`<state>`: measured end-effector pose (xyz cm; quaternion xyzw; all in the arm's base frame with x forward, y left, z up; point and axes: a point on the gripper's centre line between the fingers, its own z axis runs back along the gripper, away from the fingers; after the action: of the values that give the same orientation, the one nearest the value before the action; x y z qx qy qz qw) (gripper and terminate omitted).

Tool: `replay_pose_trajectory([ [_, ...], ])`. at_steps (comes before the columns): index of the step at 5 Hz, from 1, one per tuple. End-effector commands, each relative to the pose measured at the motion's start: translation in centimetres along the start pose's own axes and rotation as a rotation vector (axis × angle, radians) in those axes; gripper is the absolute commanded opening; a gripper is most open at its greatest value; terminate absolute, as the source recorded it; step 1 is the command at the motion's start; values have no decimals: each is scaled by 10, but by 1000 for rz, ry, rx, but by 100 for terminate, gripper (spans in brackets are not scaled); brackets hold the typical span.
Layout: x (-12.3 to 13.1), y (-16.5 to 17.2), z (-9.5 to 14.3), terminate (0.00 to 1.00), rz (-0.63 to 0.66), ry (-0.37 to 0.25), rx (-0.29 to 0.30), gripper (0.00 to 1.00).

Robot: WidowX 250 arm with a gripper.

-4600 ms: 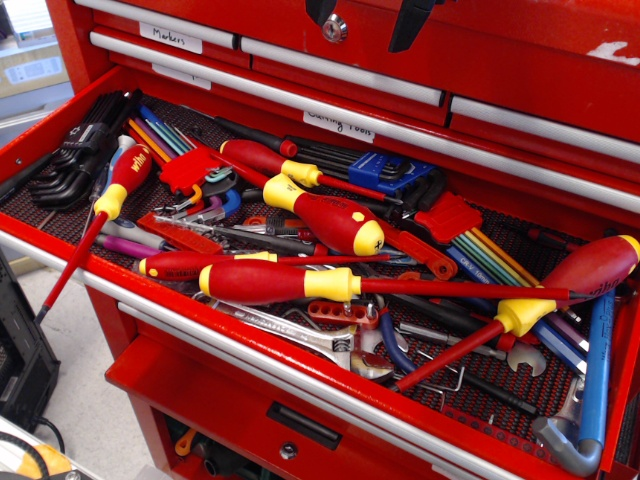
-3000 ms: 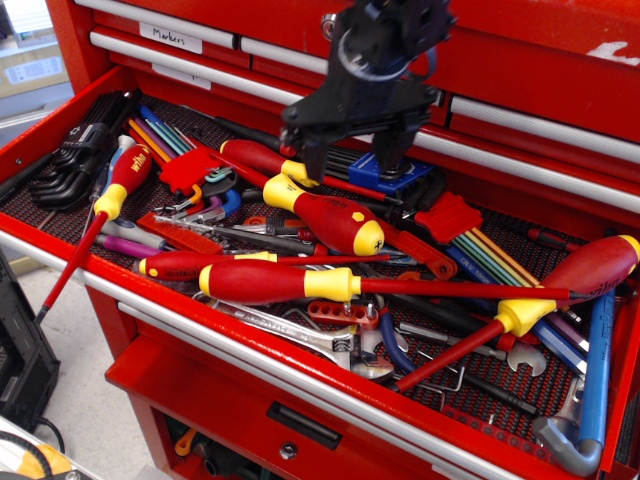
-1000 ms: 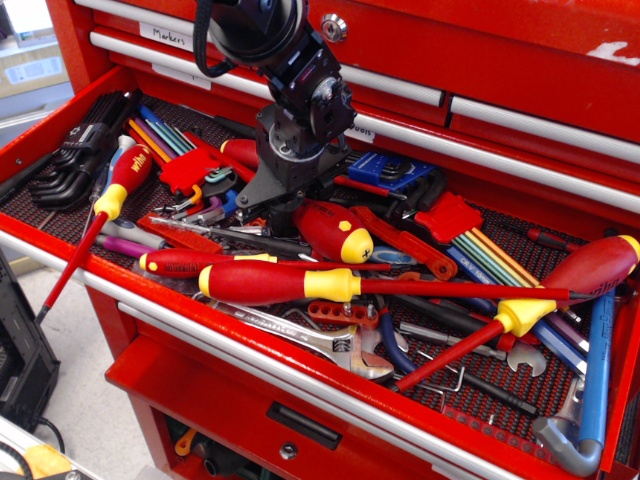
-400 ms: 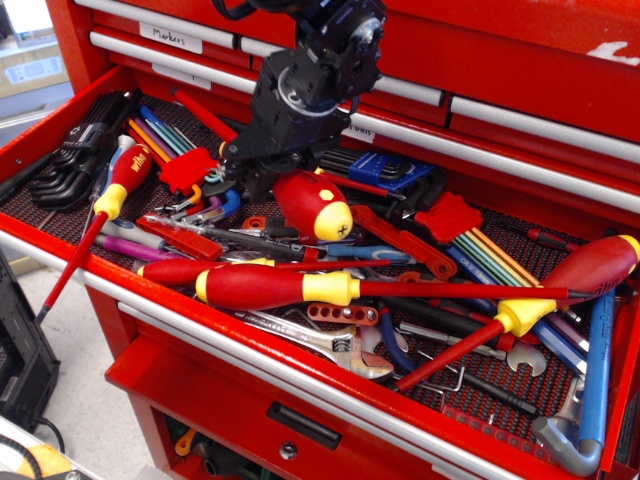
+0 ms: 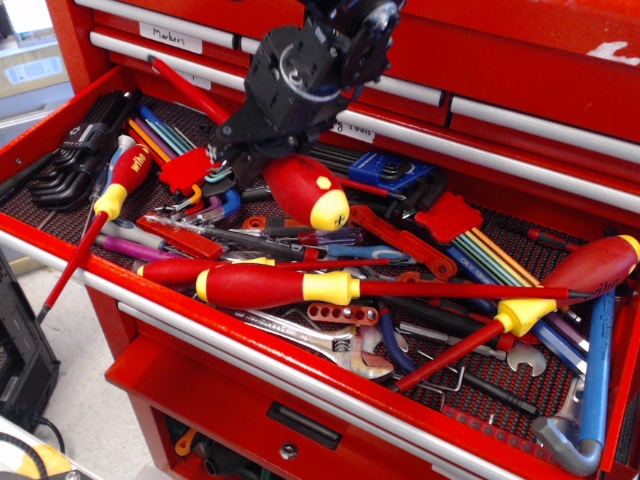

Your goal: Pick up red srewdriver

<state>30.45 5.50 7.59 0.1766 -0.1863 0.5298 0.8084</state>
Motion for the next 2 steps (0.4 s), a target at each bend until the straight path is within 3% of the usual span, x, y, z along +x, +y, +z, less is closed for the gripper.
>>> replay_pose_trajectory([
  [1,30,0,47,0,49,-89,-32,0],
  [2,42,7,64,0,54,-138,-19,0],
])
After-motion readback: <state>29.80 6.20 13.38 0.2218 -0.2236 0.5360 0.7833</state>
